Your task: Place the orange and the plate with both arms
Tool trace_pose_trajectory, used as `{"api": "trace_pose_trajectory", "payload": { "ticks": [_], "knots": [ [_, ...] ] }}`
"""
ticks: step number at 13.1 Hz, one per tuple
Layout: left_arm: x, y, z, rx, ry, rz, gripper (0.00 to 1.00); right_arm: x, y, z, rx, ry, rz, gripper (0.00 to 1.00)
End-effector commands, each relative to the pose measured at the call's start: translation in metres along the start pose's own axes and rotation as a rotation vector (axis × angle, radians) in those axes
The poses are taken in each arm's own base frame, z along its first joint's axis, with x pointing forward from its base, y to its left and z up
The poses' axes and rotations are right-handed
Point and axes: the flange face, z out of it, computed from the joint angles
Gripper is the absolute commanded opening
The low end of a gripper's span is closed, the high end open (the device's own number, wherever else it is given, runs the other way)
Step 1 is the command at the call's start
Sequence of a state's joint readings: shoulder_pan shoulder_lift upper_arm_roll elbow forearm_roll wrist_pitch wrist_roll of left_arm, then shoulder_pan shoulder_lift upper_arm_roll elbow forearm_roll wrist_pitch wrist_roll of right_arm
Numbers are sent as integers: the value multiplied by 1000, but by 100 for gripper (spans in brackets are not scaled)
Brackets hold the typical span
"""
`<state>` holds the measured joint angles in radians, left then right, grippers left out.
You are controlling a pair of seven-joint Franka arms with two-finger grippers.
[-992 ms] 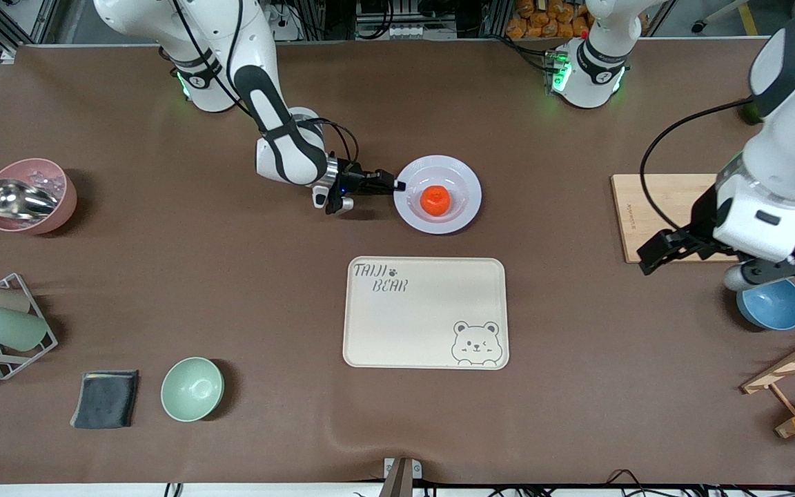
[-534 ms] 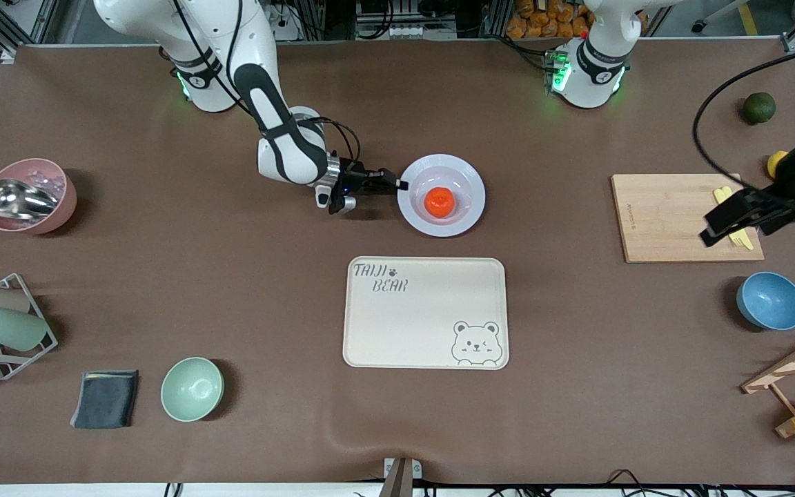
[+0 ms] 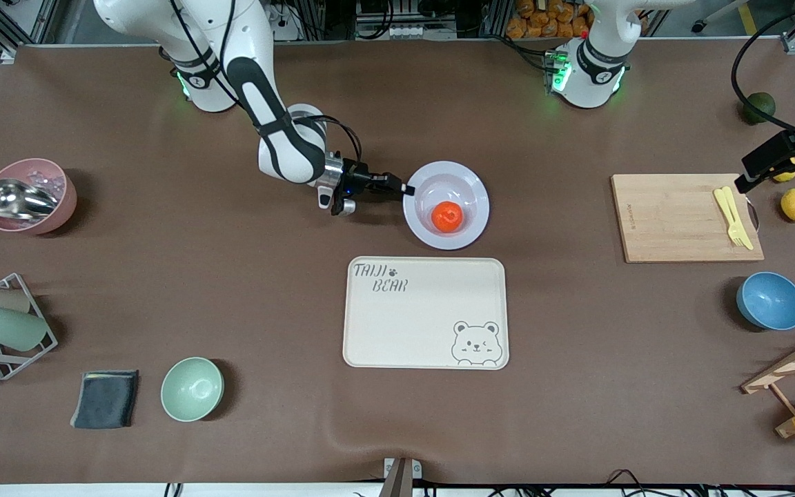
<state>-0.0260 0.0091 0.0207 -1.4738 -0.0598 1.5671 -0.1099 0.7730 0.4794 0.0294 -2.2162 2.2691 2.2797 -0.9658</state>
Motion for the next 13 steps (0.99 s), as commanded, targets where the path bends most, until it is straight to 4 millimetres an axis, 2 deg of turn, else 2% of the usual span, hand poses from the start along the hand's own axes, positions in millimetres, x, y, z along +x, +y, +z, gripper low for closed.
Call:
{"api": "trace_pose_trajectory", "payload": {
  "ticks": [1,3,5,6,10,13],
  "knots": [
    [-13,-2,3,-21,0,21,100,-2,-21,-5,34,25,25,0],
    [-14,9,5,-13,-4,43,100,-1,-33,-8,53,27,30,0],
    [-14,15,7,-8,-7,54,100,-1,-55,-13,85,29,69,0],
    [-13,16,10,-6,-12,56,100,4,-60,-16,97,41,74,0],
    [-10,25,16,2,-18,59,100,44,-70,-30,132,106,82,0],
    [-7,28,17,-1,-3,65,100,75,-63,-35,125,161,84,0]
  ]
}}
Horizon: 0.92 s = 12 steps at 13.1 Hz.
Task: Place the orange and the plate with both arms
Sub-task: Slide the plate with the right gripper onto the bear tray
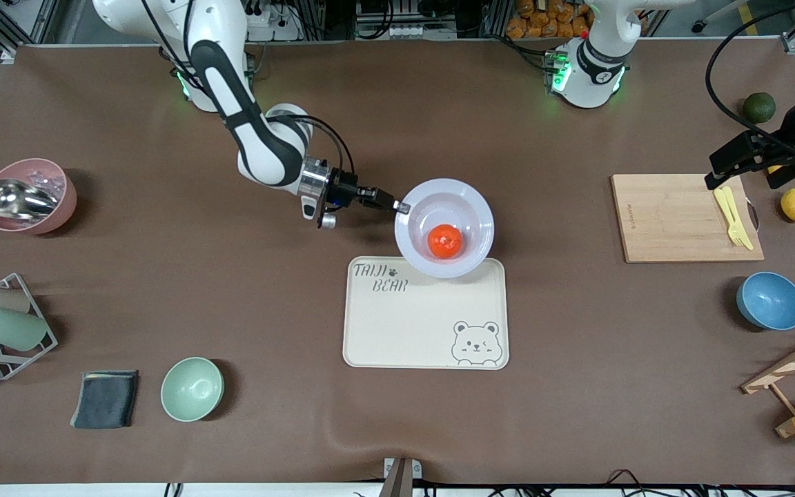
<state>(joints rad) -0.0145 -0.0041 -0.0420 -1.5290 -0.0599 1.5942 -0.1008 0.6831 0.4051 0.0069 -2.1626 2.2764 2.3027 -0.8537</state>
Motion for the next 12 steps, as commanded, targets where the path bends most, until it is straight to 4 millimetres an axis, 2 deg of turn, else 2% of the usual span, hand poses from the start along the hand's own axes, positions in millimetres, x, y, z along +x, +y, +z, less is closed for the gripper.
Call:
{"api": "trace_pose_trajectory", "payload": {
  "ticks": [1,6,9,12],
  "knots": [
    [0,5,0,1,15,13,100,30,0,7,-13,76,10,0],
    [-3,10,-1,21,16,16,100,71,17,33,-62,138,5,0],
    [-3,10,-1,21,16,17,100,95,18,37,-47,164,6,0],
    [-2,9,-1,21,16,16,100,105,24,44,-55,173,5,0]
  ]
}}
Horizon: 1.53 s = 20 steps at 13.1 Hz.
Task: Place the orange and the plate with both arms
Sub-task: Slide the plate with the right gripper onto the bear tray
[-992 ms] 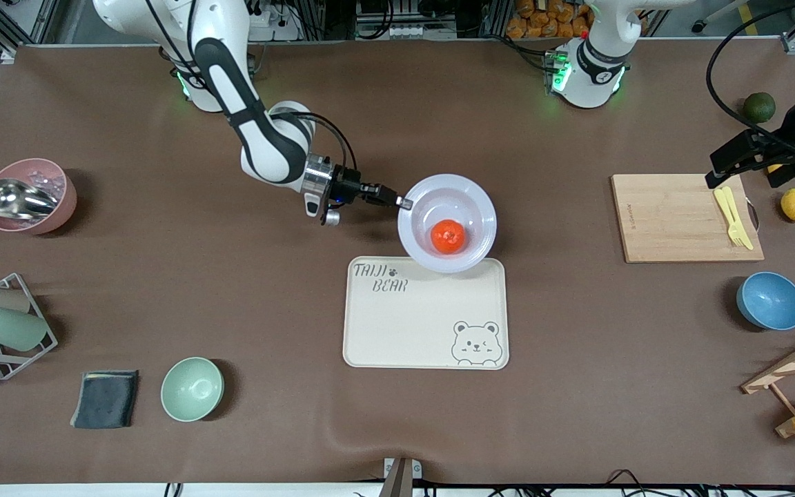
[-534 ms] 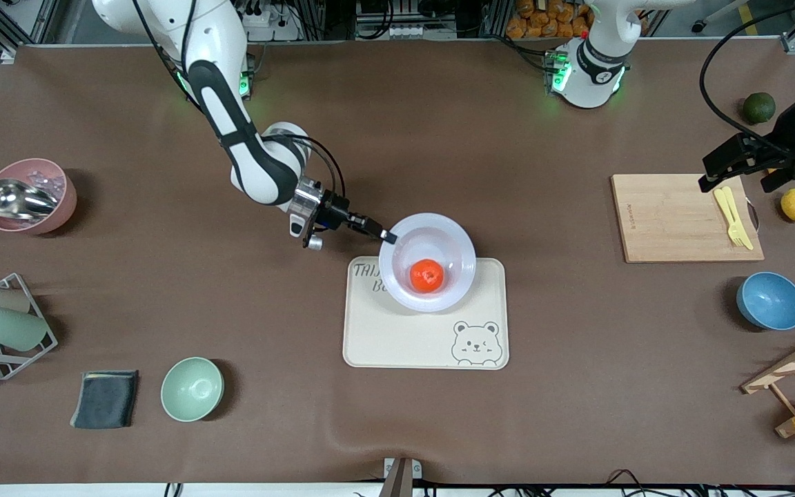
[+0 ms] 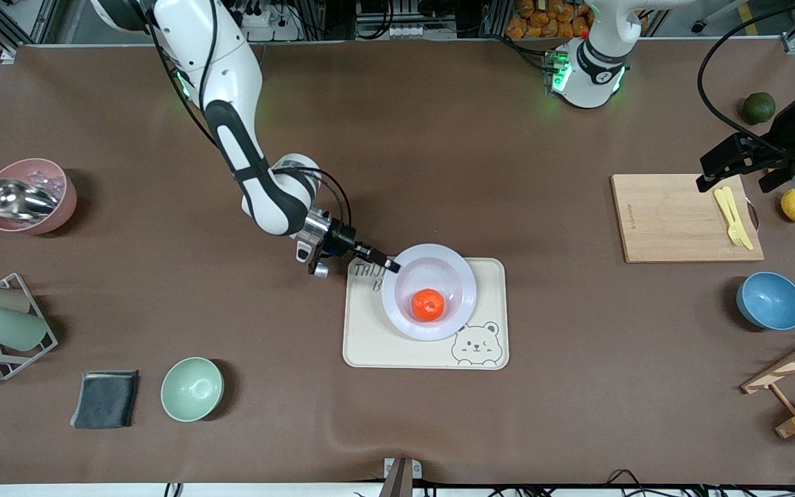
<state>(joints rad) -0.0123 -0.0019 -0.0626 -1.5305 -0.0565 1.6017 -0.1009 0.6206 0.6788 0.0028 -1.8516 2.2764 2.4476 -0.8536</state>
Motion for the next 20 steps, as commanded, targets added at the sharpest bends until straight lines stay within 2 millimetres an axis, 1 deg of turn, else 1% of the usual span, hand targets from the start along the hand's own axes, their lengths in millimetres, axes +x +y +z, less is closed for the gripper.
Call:
{"api": "trace_pose_trajectory", "payload": {
  "ticks": [1,3,6,7,8,9,10,11,13,14,16,18,20],
  "knots": [
    [-2,-2,-4,19,15,-4,100,14,-3,11,-11,28,-11,0],
    [-3,-2,-6,19,19,-2,100,19,1,14,-39,51,-15,0],
    [-4,-1,-9,19,24,-2,100,15,3,15,-46,47,-16,2],
    [-4,-1,-9,19,22,-2,100,14,3,16,-47,45,-15,8],
    [-5,-2,-10,19,24,-2,100,15,4,16,-49,45,-15,11],
    [-5,-3,-9,19,23,-6,100,17,7,15,-53,47,-12,19],
    [-4,-2,-9,19,22,-5,100,20,9,13,-68,37,-33,30],
    [-4,-1,-8,19,21,-5,100,22,7,12,-79,26,-38,31],
    [-3,-2,-6,19,16,-7,100,22,3,12,-120,-15,-14,37],
    [-2,-2,-4,19,13,-4,100,22,-2,11,-140,-31,7,37],
    [-2,-1,-4,19,13,-4,100,23,-4,10,-190,-20,7,37],
    [-2,-2,-5,18,13,-5,100,29,-2,7,-206,-12,2,37],
    [-1,-2,-7,18,21,-5,100,30,-2,5,-219,-17,14,37]
  ]
}}
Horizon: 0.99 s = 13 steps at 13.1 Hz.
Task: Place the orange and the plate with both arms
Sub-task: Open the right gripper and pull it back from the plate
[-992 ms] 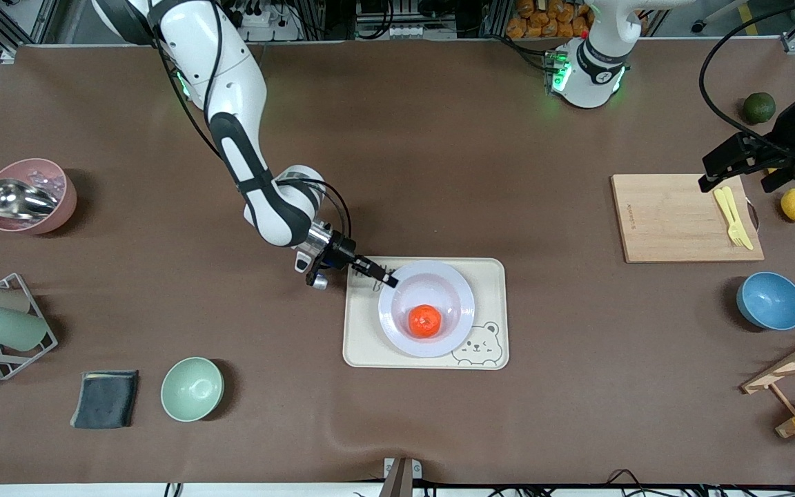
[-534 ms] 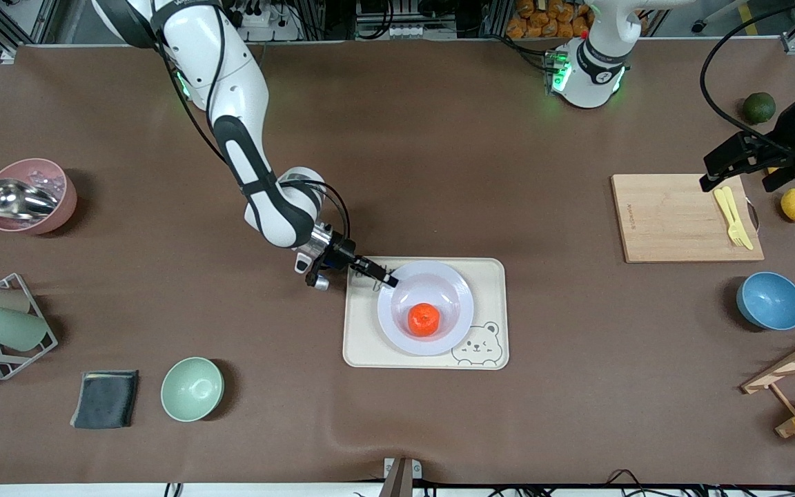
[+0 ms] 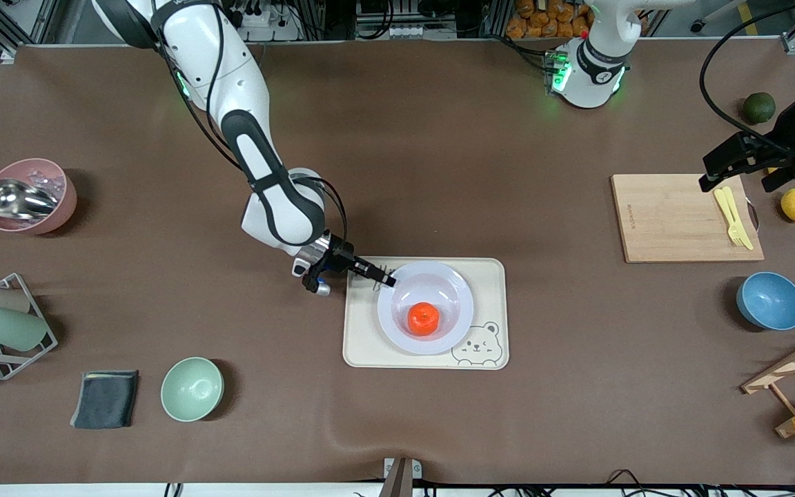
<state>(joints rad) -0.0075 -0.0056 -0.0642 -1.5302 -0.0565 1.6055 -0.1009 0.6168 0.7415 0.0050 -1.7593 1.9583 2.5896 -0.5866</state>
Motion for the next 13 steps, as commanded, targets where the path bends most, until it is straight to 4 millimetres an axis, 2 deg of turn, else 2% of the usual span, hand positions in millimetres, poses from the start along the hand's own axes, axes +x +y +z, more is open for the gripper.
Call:
{"api": "trace_pose_trajectory", "payload": {
  "ticks": [1,4,8,10,13],
  "knots": [
    [-1,-1,-5,19,13,-2,100,4,-6,-2,-29,-16,34,37],
    [4,1,4,19,-1,-3,100,8,-15,-5,-112,-50,79,37],
    [4,2,5,18,-1,0,100,11,-36,-14,-158,-65,131,39],
    [4,2,3,18,2,0,100,17,-40,-18,-162,-88,155,42],
    [4,2,2,18,4,2,100,26,-53,-30,-180,-127,177,58]
  ]
}}
